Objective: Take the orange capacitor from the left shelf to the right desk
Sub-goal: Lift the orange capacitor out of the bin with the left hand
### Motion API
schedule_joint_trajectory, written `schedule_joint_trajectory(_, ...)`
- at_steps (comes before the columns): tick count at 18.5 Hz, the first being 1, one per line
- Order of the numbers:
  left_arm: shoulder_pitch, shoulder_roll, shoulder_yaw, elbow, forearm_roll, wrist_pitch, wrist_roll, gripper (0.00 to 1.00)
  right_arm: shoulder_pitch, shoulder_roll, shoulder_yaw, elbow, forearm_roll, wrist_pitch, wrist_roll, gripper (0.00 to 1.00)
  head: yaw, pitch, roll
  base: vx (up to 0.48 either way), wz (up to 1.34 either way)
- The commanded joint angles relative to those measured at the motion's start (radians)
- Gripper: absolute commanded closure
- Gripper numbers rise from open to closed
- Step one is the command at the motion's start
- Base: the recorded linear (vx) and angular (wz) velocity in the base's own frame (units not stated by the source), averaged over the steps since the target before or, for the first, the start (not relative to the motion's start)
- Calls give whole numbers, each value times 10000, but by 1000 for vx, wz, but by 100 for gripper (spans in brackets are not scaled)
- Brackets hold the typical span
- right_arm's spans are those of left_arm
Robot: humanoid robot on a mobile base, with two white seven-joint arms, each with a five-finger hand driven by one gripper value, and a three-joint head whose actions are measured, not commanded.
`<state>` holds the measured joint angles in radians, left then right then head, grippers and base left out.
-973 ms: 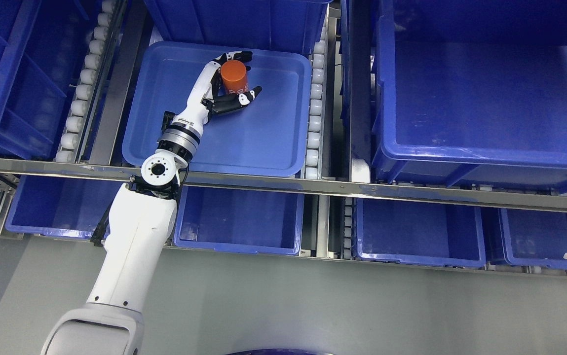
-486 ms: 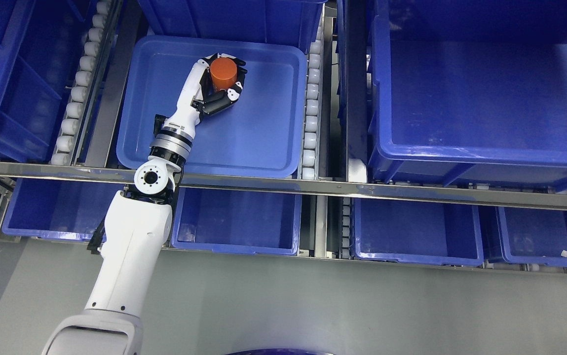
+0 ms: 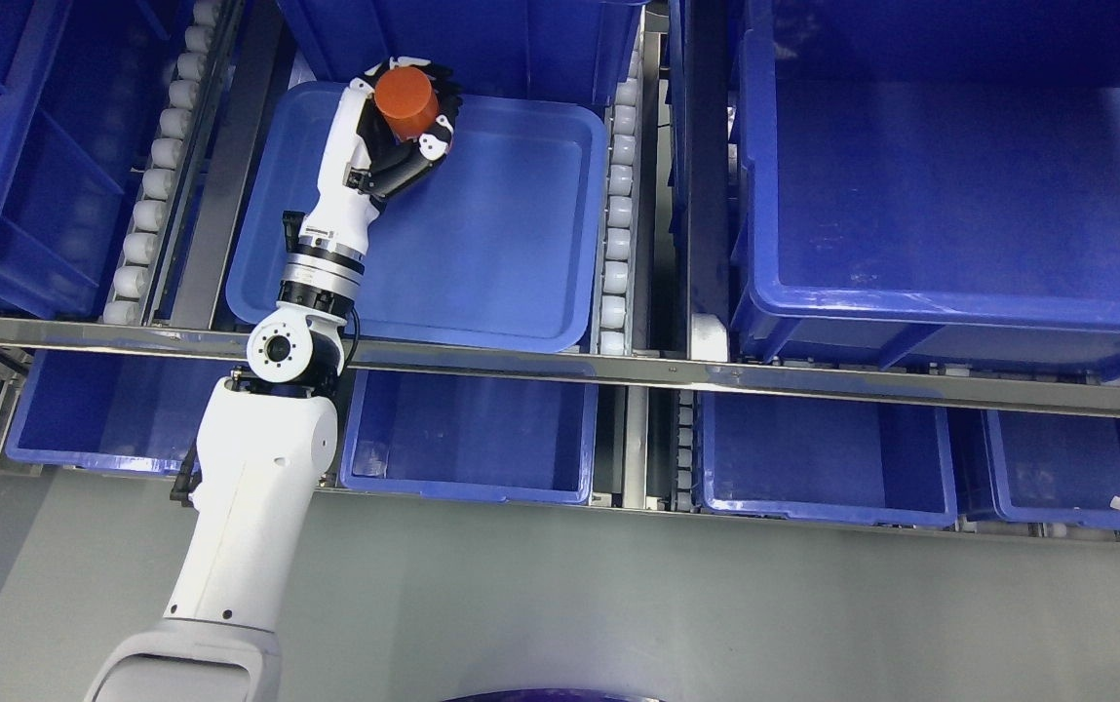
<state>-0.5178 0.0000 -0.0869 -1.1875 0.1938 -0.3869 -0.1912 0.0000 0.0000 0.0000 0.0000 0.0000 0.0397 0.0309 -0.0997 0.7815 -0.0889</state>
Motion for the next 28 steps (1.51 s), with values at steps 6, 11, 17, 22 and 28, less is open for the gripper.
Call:
schedule_joint_trajectory(6, 2430, 175, -956, -3848, 1100, -1725, -144, 98, 338, -175, -107, -230, 0, 2, -2, 0, 0, 0, 0, 2, -1)
schedule_joint_trajectory(11, 2877, 175, -665, -4355, 1100, -2037, -144, 98, 338, -175, -107, -230, 0, 2, -2, 0, 0, 0, 0, -2, 4)
schedule_joint_trajectory(17, 2892, 175, -466, -4508, 1100, -2052, -144, 98, 338, -175, -107, -230, 0, 2, -2, 0, 0, 0, 0, 0, 0)
schedule_joint_trajectory(22, 2953, 175, -374, -4616, 1100, -2083, -144, 98, 338, -175, -107, -230, 0, 2, -2, 0, 0, 0, 0, 0, 0)
schedule_joint_trajectory(28, 3076, 175, -358, -4631, 1100, -2251, -144, 98, 338, -175, -107, -230, 0, 2, -2, 0, 0, 0, 0, -48, -8)
